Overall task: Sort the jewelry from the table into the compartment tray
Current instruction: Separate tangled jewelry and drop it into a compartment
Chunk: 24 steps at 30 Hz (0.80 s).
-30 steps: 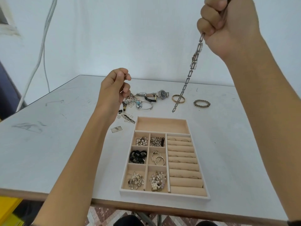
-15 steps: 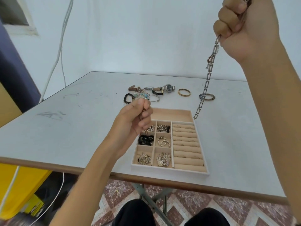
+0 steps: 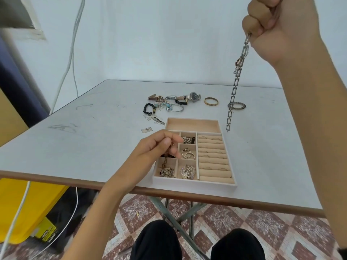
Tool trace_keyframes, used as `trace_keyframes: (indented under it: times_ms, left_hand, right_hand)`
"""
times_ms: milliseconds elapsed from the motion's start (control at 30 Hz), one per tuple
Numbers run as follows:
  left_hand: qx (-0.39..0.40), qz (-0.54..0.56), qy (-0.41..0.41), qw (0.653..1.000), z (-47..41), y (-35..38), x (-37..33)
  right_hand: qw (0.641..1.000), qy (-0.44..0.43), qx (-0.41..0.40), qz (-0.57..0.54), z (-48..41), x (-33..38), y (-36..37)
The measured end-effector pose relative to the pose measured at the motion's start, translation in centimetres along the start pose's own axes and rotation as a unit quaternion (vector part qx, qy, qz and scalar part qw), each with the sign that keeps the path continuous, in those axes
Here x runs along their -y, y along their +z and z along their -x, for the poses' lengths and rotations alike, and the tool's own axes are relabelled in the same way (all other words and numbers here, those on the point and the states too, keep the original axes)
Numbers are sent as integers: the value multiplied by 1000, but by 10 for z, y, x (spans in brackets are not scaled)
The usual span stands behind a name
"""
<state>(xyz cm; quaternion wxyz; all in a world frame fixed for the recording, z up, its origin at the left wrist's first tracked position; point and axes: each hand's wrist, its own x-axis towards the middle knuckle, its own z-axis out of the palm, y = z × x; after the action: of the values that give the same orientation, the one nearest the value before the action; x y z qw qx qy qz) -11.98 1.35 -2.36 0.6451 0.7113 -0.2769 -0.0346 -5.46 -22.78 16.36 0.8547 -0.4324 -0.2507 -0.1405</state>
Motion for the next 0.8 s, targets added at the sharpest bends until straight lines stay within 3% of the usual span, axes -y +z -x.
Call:
trace_keyframes:
  times_ms: [400, 800]
  left_hand:
    - [15, -137, 44, 990, 13, -9, 7]
    - [-19, -206, 72, 976, 16, -7, 9]
  right_hand:
    - [999, 34, 0, -7, 4, -8, 6]
    - [998, 58, 2, -16, 9, -19, 9]
